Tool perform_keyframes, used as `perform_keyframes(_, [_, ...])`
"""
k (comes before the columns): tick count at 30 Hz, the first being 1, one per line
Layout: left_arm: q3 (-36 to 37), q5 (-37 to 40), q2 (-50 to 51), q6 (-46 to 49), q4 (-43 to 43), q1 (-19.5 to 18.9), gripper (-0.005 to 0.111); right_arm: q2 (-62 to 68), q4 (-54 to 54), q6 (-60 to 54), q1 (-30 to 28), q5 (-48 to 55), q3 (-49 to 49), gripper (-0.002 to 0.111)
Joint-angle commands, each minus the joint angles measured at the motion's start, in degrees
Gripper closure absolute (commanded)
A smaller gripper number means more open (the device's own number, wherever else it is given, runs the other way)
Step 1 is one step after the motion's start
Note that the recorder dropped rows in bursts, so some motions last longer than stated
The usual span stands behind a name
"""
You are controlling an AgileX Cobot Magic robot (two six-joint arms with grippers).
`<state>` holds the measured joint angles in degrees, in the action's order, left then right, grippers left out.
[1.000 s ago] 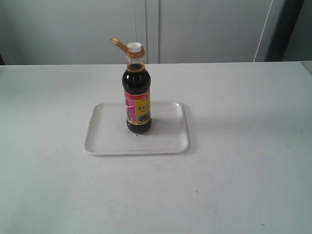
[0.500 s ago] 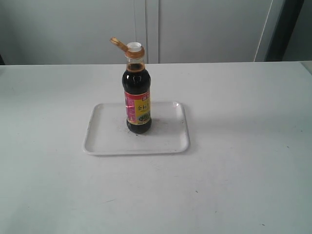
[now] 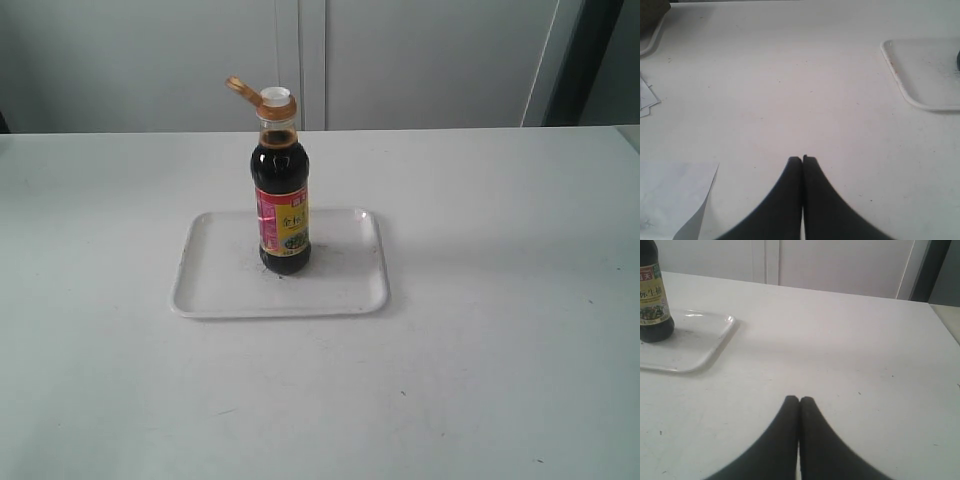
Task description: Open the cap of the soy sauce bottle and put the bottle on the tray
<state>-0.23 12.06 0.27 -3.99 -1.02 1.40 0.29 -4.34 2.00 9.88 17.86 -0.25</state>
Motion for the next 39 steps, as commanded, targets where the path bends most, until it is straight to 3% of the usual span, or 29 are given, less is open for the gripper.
perform_keyframes(1, [0.23,-0.11,-0.27,0.00,-0.67,-0.16,0.107,-0.29,0.05,-0.56,-0.21,1.54,0.25,0.108])
perform_keyframes(39, [0.23,-0.11,-0.27,0.00,-0.67,-0.16,0.107,-0.29,0.05,-0.68,-0.21,2.01,0.25,0.108])
